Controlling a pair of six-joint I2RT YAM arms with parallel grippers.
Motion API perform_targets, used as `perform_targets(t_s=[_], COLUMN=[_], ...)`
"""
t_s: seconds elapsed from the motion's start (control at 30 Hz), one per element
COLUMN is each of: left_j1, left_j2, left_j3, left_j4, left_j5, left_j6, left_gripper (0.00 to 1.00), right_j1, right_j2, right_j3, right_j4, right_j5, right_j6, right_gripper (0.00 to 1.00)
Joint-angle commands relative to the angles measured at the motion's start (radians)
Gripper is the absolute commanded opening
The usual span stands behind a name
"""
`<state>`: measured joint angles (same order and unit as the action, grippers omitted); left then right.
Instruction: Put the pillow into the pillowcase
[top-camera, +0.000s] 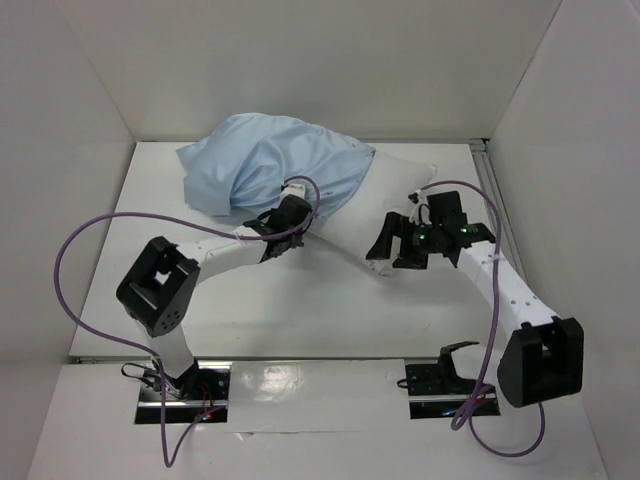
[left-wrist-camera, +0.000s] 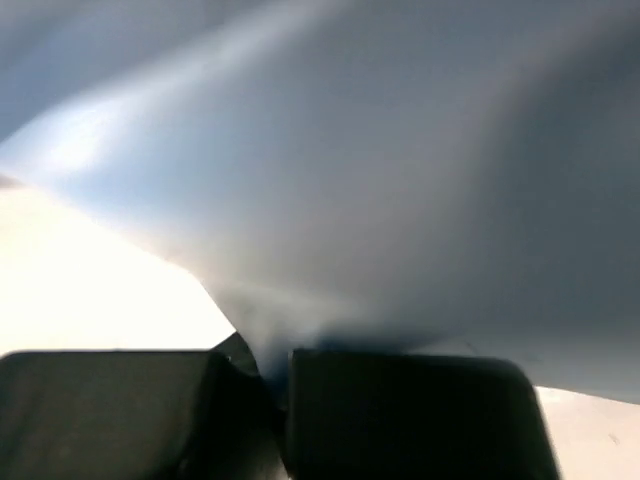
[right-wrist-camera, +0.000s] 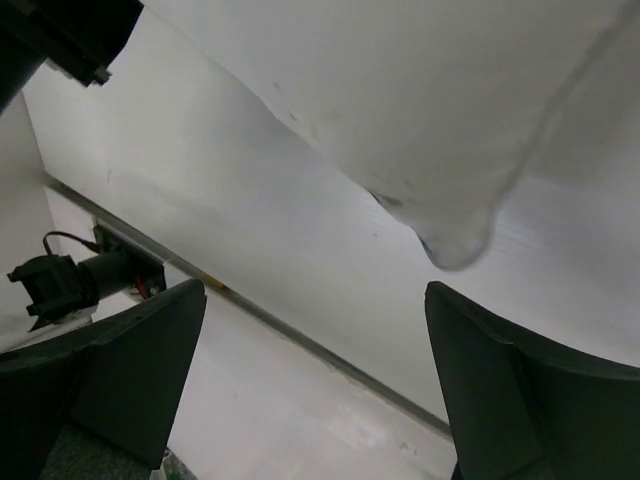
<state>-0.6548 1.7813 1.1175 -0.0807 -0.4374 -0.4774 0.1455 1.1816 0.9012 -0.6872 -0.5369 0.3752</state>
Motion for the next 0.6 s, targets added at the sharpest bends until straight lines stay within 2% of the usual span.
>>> perform_targets(t_s=[0.0, 0.1, 0.13, 0.17, 0.23, 0.27, 0.33, 0.37, 0.4, 0.43, 0.5, 0.53, 0.57], left_j1=[0.007, 0.007, 0.007, 0.007, 0.007, 0.007, -0.002, -0.002, -0.002, -0.002, -0.002, -0.002, 0.007], left_j2=[-0.131, -0.171, -0.183, -0.183, -0.194, -0.203, -0.215, -0.215, -0.215, -0.215, -0.206, -0.194, -0.194], left_j3=[-0.008, 0.024, 0.062, 0.082, 0.14, 0.159, 0.211, 0.229, 0.249, 0.267, 0.291, 0.291, 0.3], left_j4=[-0.039, -0.089, -0.103, -0.116, -0.166, -0.177, -0.188, -0.188, -0.208, -0.237, -0.249, -0.26, -0.26], left_j5=[0.057, 0.117, 0.135, 0.152, 0.161, 0.176, 0.241, 0.241, 0.241, 0.241, 0.227, 0.227, 0.227], left_j6=[0.005, 0.028, 0.037, 0.049, 0.071, 0.071, 0.095, 0.095, 0.095, 0.105, 0.105, 0.114, 0.114], left_gripper=[0.0, 0.0, 0.0, 0.0, 0.0, 0.0, 0.0, 0.0, 0.0, 0.0, 0.0, 0.0, 0.0], right_j1=[0.077, 0.124, 0.137, 0.152, 0.186, 0.186, 0.224, 0.236, 0.258, 0.258, 0.258, 0.244, 0.229], right_j2=[0.074, 0.202, 0.228, 0.271, 0.312, 0.331, 0.371, 0.371, 0.342, 0.307, 0.16, 0.11, 0.067], right_j3=[-0.018, 0.011, 0.028, 0.06, 0.111, 0.166, 0.215, 0.266, 0.277, 0.277, 0.22, 0.203, 0.203], right_j4=[0.305, 0.471, 0.501, 0.529, 0.541, 0.522, 0.471, 0.43, 0.39, 0.335, 0.302, 0.27, 0.243], right_j5=[0.057, 0.121, 0.155, 0.223, 0.265, 0.265, 0.249, 0.312, 0.362, 0.403, 0.52, 0.555, 0.587], right_j6=[0.076, 0.1, 0.1, 0.111, 0.111, 0.111, 0.073, 0.061, 0.06, 0.05, 0.05, 0.06, 0.074], right_gripper=[0.96, 0.75, 0.63, 0.32, 0.06, 0.0, 0.0, 0.0, 0.1, 0.29, 0.75, 0.91, 0.95])
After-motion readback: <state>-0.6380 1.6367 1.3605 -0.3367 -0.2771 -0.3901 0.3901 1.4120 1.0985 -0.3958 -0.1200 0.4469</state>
